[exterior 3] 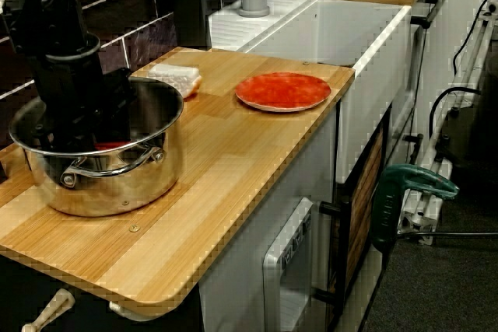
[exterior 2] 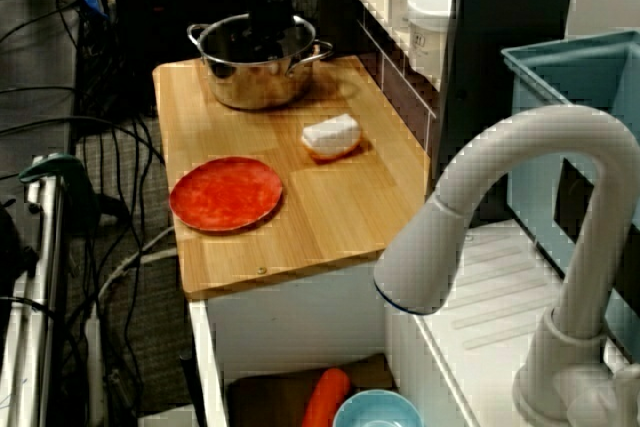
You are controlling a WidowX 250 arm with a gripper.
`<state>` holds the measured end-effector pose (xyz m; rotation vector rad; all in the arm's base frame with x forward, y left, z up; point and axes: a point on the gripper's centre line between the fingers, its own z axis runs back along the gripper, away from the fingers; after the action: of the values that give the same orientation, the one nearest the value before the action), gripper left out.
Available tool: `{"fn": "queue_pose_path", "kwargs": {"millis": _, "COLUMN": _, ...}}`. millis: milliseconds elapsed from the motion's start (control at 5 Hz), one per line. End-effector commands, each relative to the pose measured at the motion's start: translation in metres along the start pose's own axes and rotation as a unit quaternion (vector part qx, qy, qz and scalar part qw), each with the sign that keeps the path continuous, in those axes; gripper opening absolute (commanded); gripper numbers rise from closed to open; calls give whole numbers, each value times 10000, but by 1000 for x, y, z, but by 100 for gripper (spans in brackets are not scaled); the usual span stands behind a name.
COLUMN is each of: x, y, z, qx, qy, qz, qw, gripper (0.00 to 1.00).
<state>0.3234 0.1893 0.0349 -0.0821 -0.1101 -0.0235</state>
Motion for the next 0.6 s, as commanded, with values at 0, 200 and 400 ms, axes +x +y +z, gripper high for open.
{"fn": "queue_pose_path", "kwargs": {"millis": 0, "x": 3, "y": 3, "z": 59, "qx": 227, "qy": -568, "qz": -106, "qw": 9981, "gripper": 0}}
{"fn": "queue_pose_path", "kwargs": {"millis": 200, "x": 4, "y": 3, "z": 62, "qx": 209, "qy": -592, "qz": -117, "qw": 9980, "gripper": 0}}
{"fn": "queue_pose_path", "kwargs": {"millis": 400, "x": 5, "y": -2, "z": 67, "qx": 153, "qy": -595, "qz": -181, "qw": 9979, "gripper": 0}}
